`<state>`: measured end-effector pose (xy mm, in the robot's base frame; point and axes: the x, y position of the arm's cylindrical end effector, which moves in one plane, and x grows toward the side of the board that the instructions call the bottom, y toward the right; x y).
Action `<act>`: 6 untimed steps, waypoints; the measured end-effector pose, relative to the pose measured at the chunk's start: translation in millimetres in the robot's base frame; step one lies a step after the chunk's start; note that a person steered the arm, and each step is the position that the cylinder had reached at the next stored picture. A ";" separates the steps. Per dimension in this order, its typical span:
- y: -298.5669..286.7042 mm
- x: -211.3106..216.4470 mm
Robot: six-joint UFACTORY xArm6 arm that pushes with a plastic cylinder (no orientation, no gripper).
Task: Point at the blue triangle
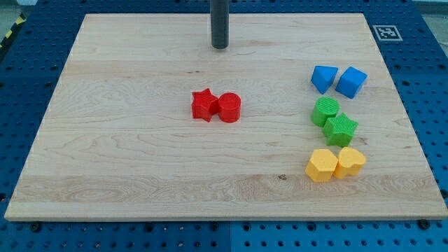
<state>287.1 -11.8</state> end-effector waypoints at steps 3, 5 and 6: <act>203.2 24.4; 227.4 41.8; 309.1 52.2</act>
